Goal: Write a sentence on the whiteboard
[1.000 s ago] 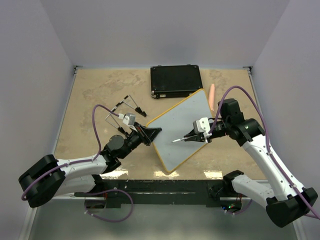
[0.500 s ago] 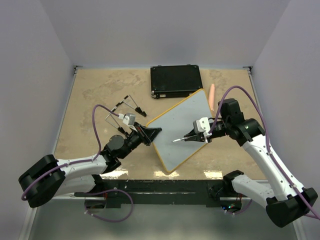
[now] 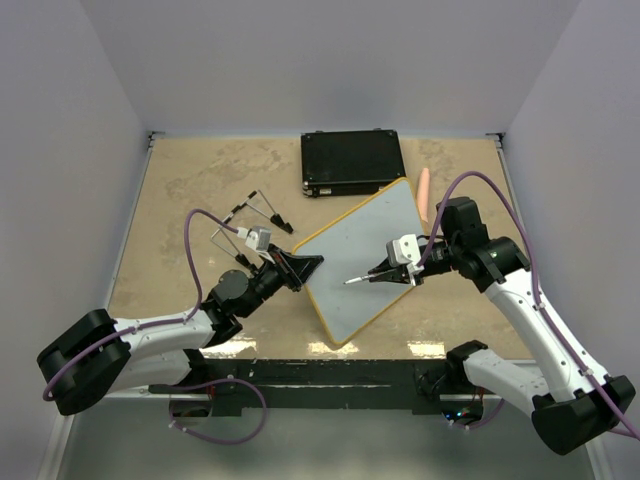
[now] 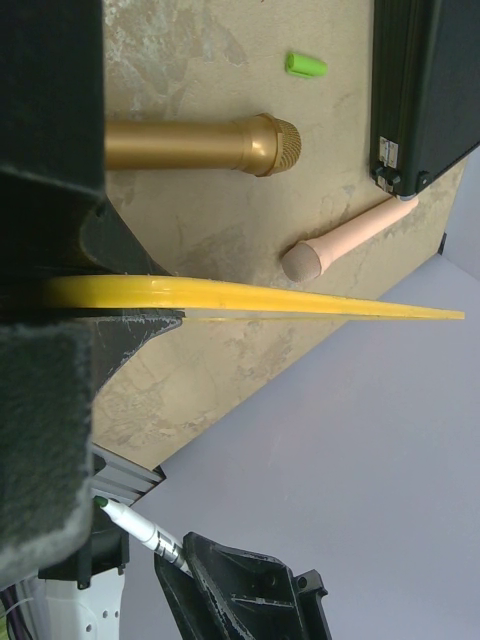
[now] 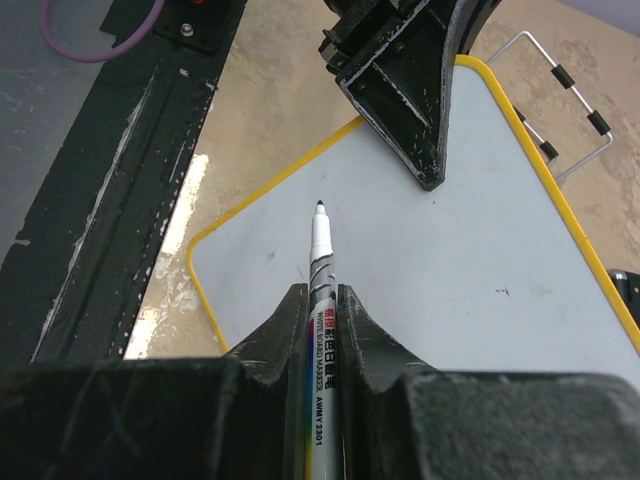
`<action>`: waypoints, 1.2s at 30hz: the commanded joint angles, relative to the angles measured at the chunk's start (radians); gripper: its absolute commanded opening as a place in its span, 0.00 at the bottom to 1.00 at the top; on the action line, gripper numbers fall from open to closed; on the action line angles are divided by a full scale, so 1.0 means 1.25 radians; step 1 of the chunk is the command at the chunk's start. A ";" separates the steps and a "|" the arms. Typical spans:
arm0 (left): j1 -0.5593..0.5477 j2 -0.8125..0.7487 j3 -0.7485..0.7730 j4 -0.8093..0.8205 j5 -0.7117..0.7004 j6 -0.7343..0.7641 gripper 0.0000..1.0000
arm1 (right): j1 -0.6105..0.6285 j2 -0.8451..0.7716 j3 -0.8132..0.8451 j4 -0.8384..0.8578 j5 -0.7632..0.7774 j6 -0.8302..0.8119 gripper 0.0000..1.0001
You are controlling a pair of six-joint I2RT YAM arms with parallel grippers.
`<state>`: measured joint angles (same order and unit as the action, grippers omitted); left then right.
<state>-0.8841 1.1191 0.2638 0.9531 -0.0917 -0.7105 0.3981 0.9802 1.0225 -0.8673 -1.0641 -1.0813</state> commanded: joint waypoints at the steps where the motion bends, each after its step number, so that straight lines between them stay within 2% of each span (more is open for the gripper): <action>1: -0.001 -0.003 -0.005 -0.018 0.016 0.048 0.00 | -0.001 -0.013 -0.002 0.015 -0.003 0.006 0.00; 36: -0.002 0.001 -0.005 -0.019 0.008 0.044 0.00 | -0.002 -0.007 -0.008 0.027 -0.008 0.012 0.00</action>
<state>-0.8841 1.1191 0.2638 0.9531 -0.0917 -0.7109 0.3981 0.9802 1.0222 -0.8646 -1.0641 -1.0805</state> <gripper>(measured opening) 0.087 0.131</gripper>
